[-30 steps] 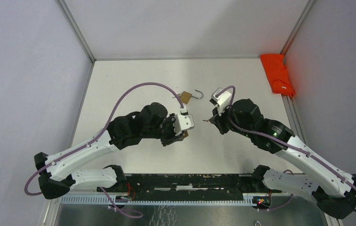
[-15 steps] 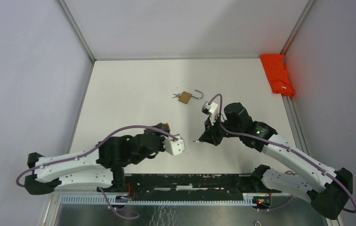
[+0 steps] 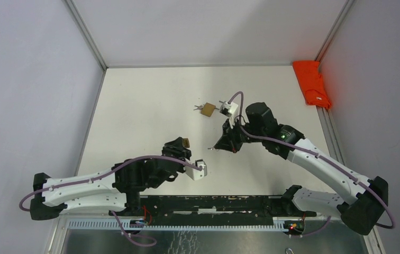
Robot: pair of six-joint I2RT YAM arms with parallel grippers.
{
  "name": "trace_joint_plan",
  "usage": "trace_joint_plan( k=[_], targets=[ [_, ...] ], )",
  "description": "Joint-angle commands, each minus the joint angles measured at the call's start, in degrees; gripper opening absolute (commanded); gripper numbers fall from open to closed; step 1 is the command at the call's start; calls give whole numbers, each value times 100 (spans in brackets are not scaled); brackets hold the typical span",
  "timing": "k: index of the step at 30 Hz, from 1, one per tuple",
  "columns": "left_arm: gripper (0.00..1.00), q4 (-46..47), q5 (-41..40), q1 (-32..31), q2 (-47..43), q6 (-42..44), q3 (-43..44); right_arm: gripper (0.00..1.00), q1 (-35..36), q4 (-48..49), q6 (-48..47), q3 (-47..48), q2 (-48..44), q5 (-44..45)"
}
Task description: Unlock with the key
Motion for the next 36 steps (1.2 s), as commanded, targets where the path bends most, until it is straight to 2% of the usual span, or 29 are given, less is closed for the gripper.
trace_joint_plan(
  k=[1, 4, 11, 16, 24, 29, 36],
  targets=[
    [2, 509, 114, -40, -130, 589, -67, 0, -15, -242, -204, 530, 148, 644],
    [2, 602, 274, -39, -145, 619, -64, 0, -13, -395, -288, 711, 345, 839],
    [2, 226, 1254, -32, 107, -101, 533, 0, 53, -576, -449, 1169, 732, 1174],
    [2, 7, 1843, -31, 484, -775, 955, 0, 501, -697, -488, 1354, 768, 1803],
    [2, 31, 1887, -18, 771, -1126, 1112, 0, 1005, -1000, -345, 1451, 601, 3260],
    [2, 48, 1826, 80, 840, -1411, 993, 0, 1139, -1289, -310, 1591, 573, 3827],
    [2, -121, 1634, 305, 1111, -1663, 1117, 0, 1246, -1364, -171, 1620, 536, 3730]
  ],
)
